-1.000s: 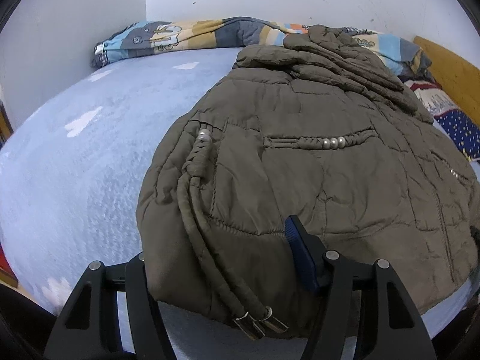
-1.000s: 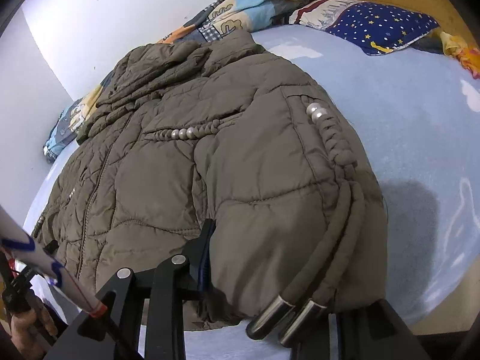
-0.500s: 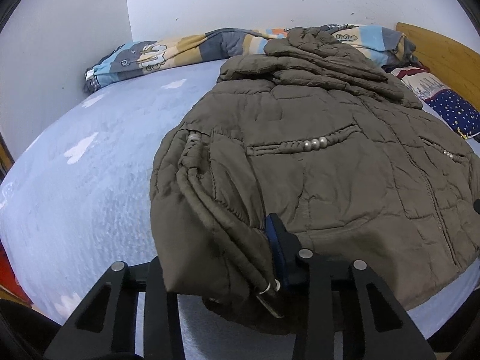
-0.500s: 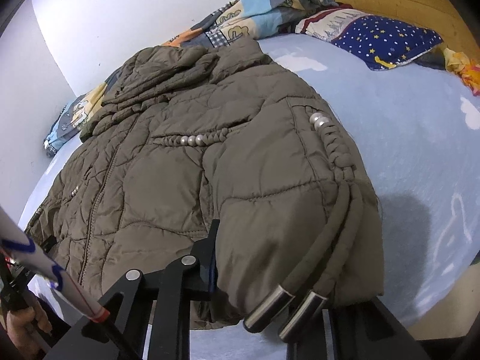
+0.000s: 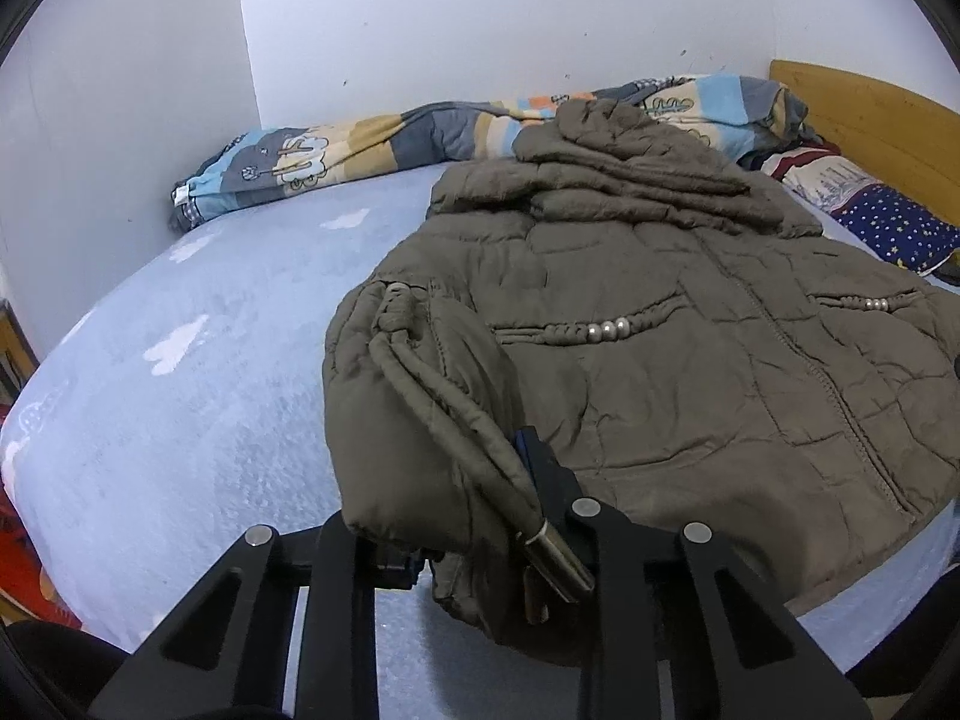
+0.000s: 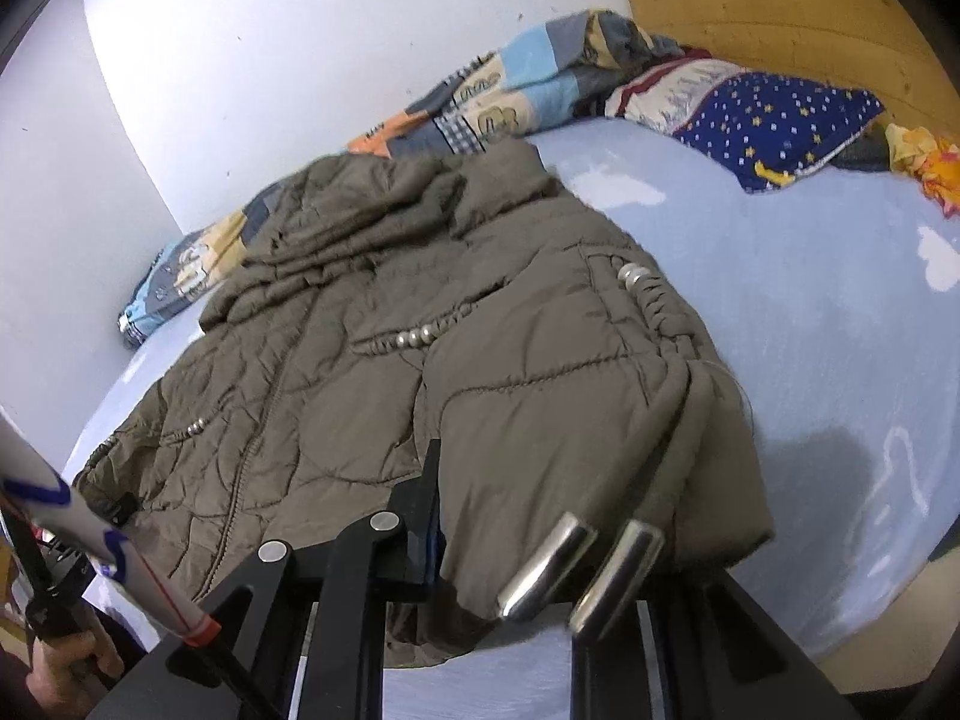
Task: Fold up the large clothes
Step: 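Lift the cords with the right gripper toward the jacket body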
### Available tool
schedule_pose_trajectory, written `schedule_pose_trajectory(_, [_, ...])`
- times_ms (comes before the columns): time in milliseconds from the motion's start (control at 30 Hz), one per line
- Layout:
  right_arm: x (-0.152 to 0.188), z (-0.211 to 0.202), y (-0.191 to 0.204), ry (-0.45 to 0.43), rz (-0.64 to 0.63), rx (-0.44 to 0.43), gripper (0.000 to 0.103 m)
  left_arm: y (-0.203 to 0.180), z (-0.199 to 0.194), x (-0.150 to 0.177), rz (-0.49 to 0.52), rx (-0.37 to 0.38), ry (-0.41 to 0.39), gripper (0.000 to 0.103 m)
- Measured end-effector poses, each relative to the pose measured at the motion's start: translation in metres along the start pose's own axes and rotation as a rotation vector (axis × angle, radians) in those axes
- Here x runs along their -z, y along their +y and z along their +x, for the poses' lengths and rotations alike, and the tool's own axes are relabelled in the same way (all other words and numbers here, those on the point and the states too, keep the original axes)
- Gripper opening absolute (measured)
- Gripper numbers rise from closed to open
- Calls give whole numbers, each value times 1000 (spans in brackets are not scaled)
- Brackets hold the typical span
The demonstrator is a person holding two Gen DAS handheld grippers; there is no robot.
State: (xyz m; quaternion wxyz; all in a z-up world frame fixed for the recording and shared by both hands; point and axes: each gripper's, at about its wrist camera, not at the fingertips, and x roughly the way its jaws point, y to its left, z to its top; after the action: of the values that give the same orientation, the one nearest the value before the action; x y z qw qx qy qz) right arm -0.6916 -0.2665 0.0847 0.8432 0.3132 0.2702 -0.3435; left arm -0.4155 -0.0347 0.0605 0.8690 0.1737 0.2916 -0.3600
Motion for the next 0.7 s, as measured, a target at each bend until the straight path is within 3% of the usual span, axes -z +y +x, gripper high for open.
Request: schedule_pose_trajectory(700, [-16,-49,-1,-76,-4,-75,19,25,-43,-30,-28,60,-92,22])
